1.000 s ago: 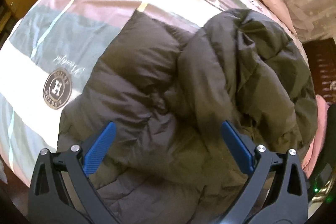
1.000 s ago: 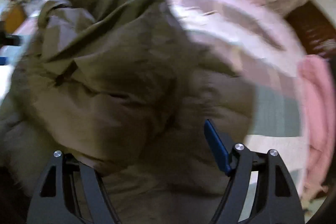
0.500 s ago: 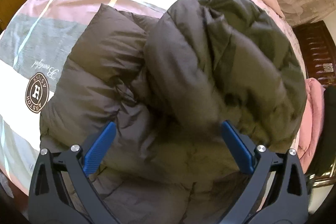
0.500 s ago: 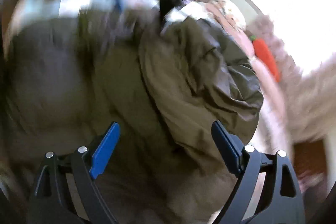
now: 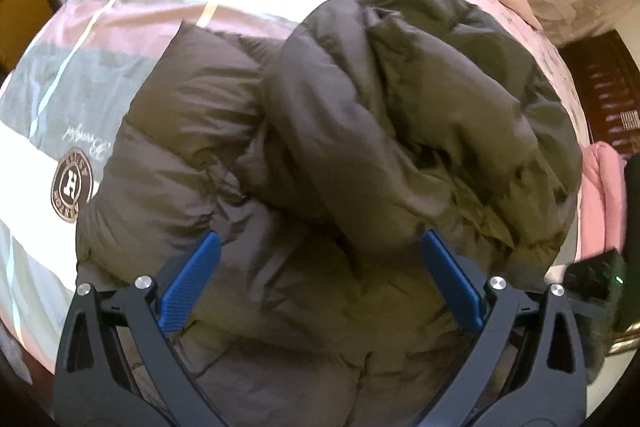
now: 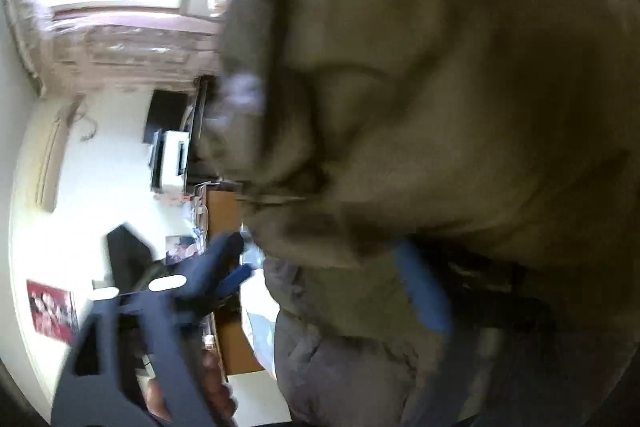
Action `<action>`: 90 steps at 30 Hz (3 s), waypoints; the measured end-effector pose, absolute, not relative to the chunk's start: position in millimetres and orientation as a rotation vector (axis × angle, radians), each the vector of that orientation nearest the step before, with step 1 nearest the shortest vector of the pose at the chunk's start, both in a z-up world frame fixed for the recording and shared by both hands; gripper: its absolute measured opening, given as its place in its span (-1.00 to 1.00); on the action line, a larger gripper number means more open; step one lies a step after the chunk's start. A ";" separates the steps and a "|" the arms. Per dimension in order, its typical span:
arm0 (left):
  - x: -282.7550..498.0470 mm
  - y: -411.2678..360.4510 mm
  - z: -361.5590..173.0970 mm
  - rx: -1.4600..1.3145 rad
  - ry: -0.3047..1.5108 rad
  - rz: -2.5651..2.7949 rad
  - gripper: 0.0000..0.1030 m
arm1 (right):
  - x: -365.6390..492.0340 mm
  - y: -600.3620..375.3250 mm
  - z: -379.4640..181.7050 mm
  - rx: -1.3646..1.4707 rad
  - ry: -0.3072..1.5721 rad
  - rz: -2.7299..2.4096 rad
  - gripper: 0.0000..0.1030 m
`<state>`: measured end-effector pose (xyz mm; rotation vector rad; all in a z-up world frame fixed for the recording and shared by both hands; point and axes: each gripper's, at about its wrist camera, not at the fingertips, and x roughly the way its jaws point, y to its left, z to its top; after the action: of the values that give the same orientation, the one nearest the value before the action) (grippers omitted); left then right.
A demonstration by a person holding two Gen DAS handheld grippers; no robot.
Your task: Fold large clothes
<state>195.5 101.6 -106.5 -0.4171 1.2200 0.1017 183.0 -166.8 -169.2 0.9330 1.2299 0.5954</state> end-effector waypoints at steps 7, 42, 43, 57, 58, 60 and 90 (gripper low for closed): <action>184.9 109.3 -89.9 -0.413 1.162 0.107 0.96 | 163.2 -161.5 -157.5 0.917 1.211 0.552 -0.86; 164.0 135.5 -51.4 -0.531 1.050 0.115 0.96 | 91.2 -194.3 -137.6 0.133 1.505 0.273 0.36; 164.5 125.7 -49.2 -0.493 1.048 0.103 0.96 | 94.9 -203.7 -135.3 0.134 1.492 0.200 0.38; 180.5 27.5 -79.9 -0.121 1.115 -0.020 0.96 | 131.0 -125.8 -26.8 0.131 0.969 0.236 0.29; 182.3 25.0 -86.3 -0.098 1.130 -0.011 0.96 | 133.1 -113.8 -33.7 0.105 0.985 0.262 0.29; 186.0 22.3 -101.8 -0.055 1.167 0.012 0.96 | 149.8 -96.9 -52.0 0.032 1.064 0.286 0.29; 181.9 31.2 -135.1 0.024 1.325 0.087 0.96 | 132.2 -108.0 -137.8 -0.046 1.296 0.253 0.37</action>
<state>181.9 31.2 -135.1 0.0242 1.3255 0.0871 132.2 -108.0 -137.8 -0.0460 1.2964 0.2528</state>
